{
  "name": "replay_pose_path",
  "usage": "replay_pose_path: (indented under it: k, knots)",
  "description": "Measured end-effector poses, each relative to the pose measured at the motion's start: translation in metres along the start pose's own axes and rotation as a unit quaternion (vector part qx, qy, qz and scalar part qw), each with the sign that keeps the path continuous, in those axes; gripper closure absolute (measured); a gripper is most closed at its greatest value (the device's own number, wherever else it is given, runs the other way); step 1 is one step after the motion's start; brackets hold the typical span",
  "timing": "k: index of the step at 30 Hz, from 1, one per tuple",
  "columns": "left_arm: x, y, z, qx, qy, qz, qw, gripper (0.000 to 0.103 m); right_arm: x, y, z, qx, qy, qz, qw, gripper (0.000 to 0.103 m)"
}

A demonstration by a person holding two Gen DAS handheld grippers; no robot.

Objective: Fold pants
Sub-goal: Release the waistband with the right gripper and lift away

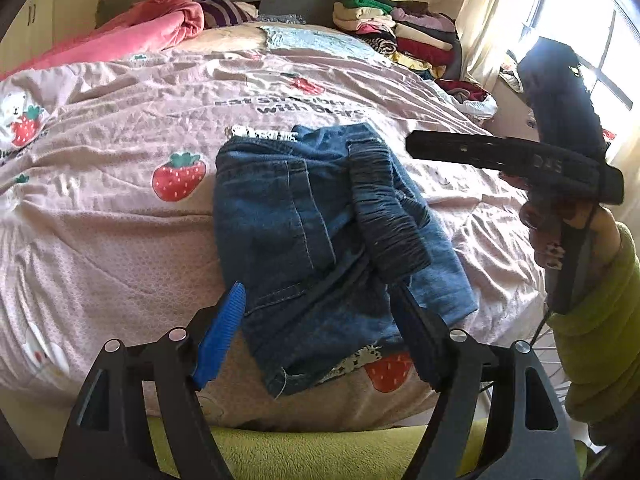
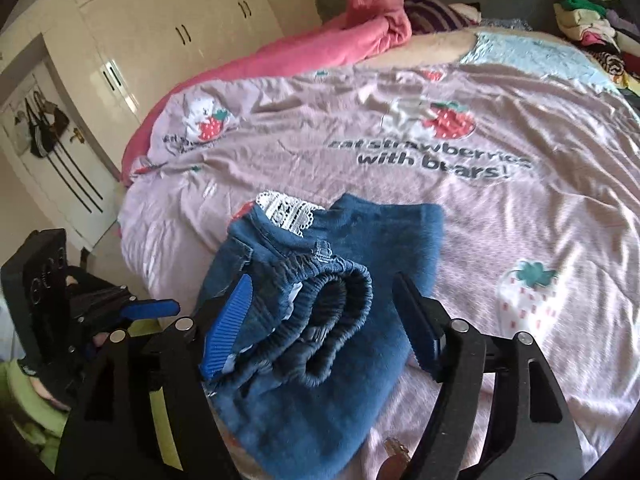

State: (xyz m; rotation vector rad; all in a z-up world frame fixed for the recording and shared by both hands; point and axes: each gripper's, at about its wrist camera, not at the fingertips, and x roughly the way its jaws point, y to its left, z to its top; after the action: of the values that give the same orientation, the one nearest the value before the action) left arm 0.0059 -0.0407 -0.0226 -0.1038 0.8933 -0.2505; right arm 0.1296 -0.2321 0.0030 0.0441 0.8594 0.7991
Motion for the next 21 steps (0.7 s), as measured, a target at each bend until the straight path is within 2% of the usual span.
replay_pose_path:
  k: [14, 21]
  knots:
    - [-0.024, 0.005, 0.009, -0.008, -0.027, 0.028, 0.9992, 0.029, -0.048, 0.015, -0.025, -0.028, -0.03, -0.029, 0.999, 0.023]
    - [-0.025, 0.006, 0.011, -0.009, -0.03, 0.042, 0.9986, 0.029, -0.056, 0.028, -0.044, -0.065, -0.019, -0.043, 0.997, 0.019]
